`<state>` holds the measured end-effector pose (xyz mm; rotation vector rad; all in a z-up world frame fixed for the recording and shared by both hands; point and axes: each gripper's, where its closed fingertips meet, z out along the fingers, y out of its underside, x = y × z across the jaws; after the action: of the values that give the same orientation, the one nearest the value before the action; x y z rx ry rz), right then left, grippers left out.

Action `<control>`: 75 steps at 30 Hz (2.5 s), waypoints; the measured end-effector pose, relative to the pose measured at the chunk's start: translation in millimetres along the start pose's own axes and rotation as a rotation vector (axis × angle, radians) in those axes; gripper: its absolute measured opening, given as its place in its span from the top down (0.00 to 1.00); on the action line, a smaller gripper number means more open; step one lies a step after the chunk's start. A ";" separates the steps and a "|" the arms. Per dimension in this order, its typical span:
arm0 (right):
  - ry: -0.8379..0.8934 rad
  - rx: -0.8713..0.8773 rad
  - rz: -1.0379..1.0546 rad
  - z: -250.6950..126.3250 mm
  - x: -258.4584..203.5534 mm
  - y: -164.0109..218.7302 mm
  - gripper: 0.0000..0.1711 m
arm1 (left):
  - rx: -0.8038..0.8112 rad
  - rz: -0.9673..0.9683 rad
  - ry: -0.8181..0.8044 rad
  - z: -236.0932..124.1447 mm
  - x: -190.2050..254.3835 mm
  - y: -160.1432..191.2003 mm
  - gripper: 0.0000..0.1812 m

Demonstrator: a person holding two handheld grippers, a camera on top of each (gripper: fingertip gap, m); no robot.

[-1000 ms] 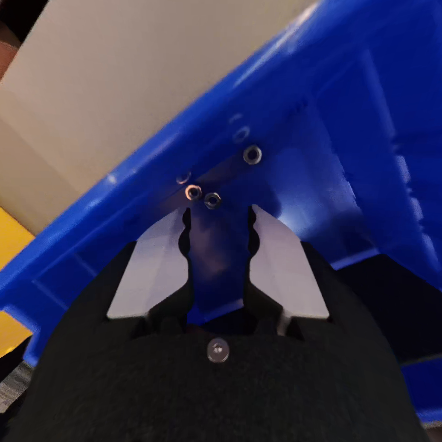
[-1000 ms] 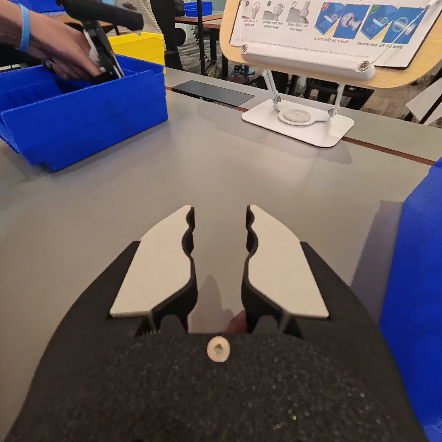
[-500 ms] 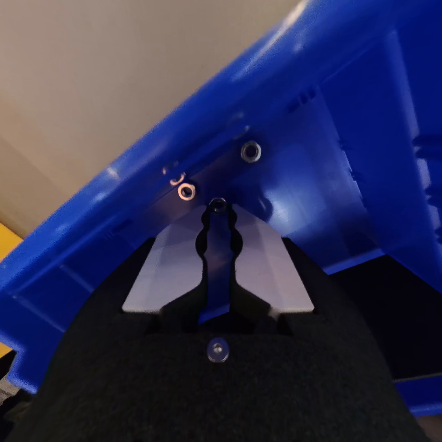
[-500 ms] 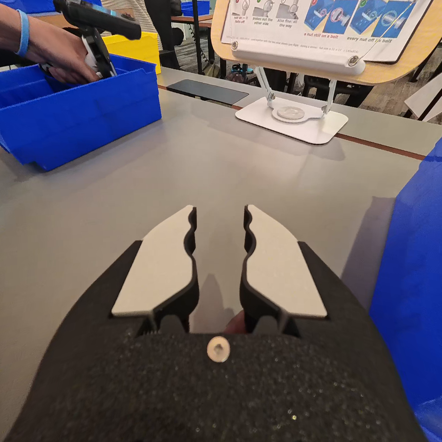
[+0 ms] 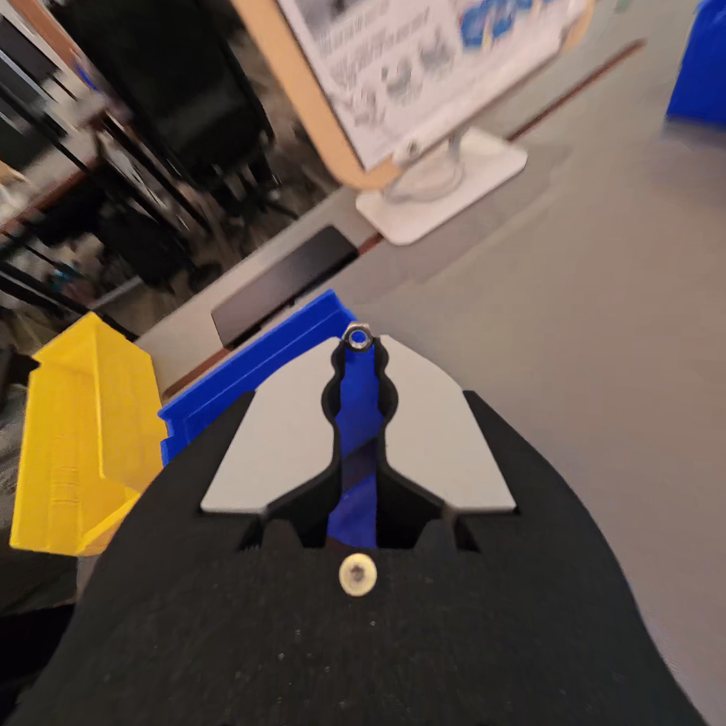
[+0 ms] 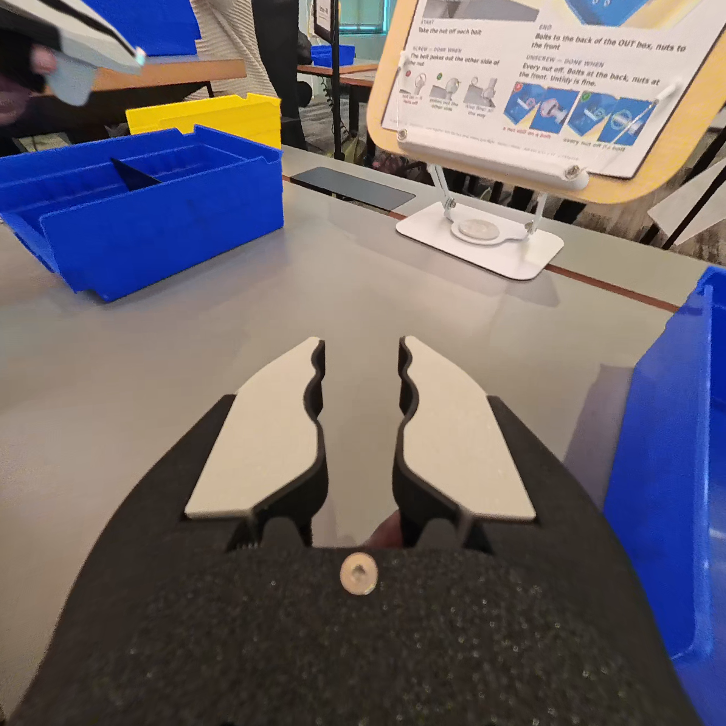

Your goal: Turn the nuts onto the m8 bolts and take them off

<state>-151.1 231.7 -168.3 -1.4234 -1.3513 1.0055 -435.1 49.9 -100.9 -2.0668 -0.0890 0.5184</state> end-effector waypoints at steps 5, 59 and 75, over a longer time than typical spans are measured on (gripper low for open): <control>0.007 0.012 -0.045 -10.1 -12.5 -11.8 0.80 | 0.238 -0.064 -0.092 -54.4 69.1 -16.9 0.92; 0.102 -0.175 -0.008 -25.5 10.9 42.1 0.80 | 0.016 -0.098 0.221 36.4 212.6 13.9 0.71; 0.190 -0.231 0.051 -3.7 -1.1 53.3 0.61 | 0.170 -0.450 -0.162 -48.3 171.0 64.5 0.59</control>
<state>-133.6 230.6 -218.8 -1.6874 -1.3277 0.7423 -270.1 22.6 -189.1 -1.7627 -0.5722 0.3952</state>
